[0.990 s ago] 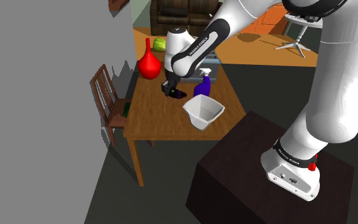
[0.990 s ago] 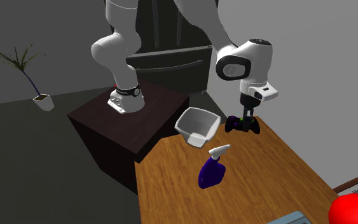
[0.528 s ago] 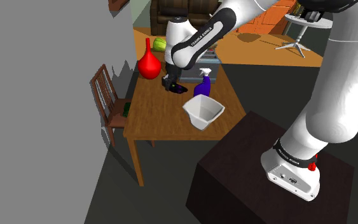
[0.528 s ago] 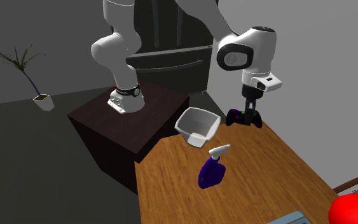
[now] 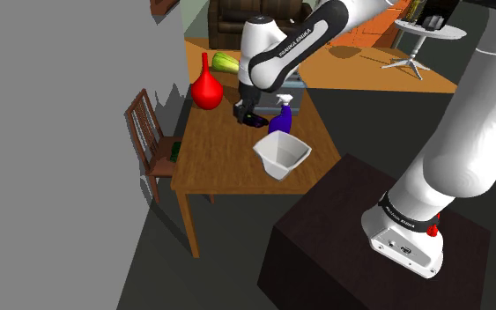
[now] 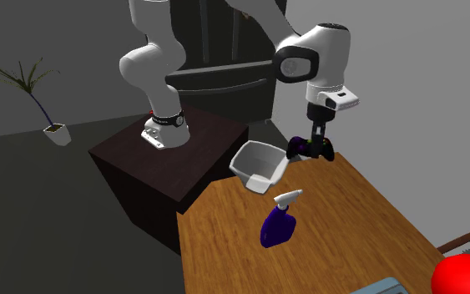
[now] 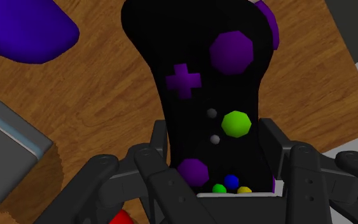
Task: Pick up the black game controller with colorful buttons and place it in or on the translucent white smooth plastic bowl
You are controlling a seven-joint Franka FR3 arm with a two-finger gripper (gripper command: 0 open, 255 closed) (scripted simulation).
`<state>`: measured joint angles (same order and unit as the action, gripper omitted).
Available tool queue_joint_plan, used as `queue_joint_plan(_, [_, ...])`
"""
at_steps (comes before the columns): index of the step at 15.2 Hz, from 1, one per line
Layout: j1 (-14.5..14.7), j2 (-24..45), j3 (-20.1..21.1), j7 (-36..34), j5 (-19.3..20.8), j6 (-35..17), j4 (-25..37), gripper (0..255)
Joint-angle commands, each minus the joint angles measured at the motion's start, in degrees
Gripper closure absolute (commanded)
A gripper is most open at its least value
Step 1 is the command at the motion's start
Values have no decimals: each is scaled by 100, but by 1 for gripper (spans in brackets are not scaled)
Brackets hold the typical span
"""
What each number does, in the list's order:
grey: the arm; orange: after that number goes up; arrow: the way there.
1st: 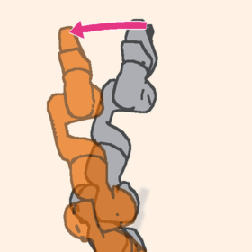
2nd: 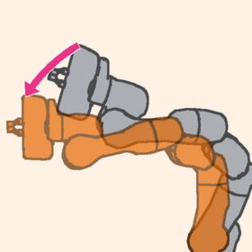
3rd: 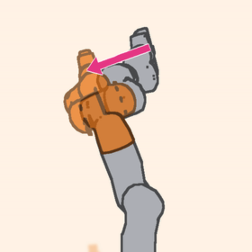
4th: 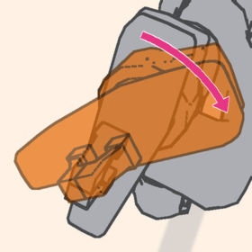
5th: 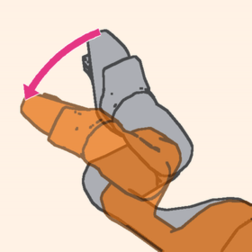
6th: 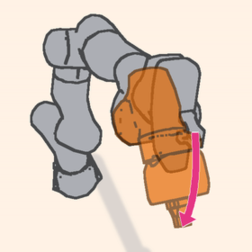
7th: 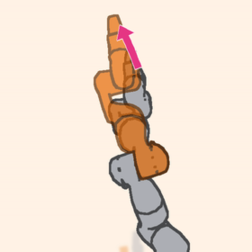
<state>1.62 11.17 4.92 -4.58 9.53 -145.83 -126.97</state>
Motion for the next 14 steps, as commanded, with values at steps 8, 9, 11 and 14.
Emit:
queue_joint_plan(8, [-153, -1710, -99, 306, -159, -690, -2363, 255])
queue_joint_plan(9, [-161, -1904, -125, 355, -179, -737, -2601, 255])
queue_joint_plan(11, [-170, -2178, -166, 424, -203, -790, -2922, 255])
queue_joint_plan(14, [-212, -1922, -149, 330, -93, -1084, -2963, 255])
